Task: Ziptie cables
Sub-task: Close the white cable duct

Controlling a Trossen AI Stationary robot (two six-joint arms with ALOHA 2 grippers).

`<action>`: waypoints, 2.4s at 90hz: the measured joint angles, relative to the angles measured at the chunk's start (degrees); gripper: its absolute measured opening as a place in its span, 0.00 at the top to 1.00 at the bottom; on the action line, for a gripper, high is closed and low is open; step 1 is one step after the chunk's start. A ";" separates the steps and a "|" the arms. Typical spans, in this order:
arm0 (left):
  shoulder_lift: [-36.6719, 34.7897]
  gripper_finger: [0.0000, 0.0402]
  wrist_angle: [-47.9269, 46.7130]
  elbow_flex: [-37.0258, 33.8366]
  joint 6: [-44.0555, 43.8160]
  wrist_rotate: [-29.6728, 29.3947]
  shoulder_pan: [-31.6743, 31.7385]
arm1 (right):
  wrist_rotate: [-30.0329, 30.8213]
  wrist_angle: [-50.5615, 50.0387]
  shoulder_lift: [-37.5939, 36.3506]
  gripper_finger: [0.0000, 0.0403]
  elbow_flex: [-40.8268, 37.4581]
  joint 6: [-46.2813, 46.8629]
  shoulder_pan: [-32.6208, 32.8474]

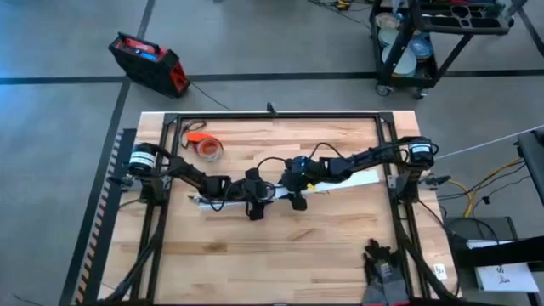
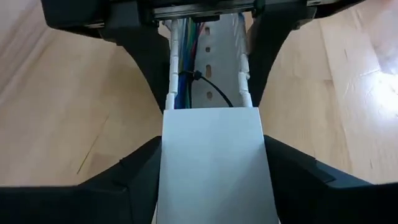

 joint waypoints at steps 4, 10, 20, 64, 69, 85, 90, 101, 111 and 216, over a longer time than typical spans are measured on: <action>-0.26 0.40 0.01 0.00 0.03 0.00 0.00 | 0.00 0.07 0.00 0.43 -0.04 -0.06 0.00; -1.05 0.39 -0.14 -0.14 0.42 0.11 0.02 | -0.70 0.39 0.00 0.44 -0.19 -1.32 0.00; -2.21 0.39 -0.57 -0.86 1.36 0.36 0.04 | -2.42 0.85 0.00 0.46 -0.22 -3.19 -0.04; -1.52 0.41 0.96 -0.85 -0.26 1.01 0.29 | -3.56 0.90 1.84 0.45 0.36 -1.84 0.01; -1.51 0.41 0.92 -0.85 -0.30 1.03 0.37 | -3.88 0.07 2.35 0.44 0.86 -2.28 0.02; -2.05 0.42 0.69 -1.42 -0.20 1.07 0.42 | -3.80 -1.78 2.22 0.42 1.22 -4.02 -0.02; -2.06 0.42 0.84 -1.52 -0.25 1.10 0.48 | -3.59 -1.99 2.13 0.43 1.22 -4.57 -0.02; -2.08 0.41 0.88 -1.60 -0.16 1.10 0.48 | -3.56 -2.58 2.01 0.45 1.22 -5.43 -0.02; -2.11 0.41 1.25 -1.66 -0.10 1.75 0.55 | -2.28 -2.27 2.01 0.44 1.14 -2.99 -0.03; 0.19 0.43 0.83 1.73 0.48 1.97 0.83 | -4.03 -2.42 3.06 0.45 3.84 0.17 -0.28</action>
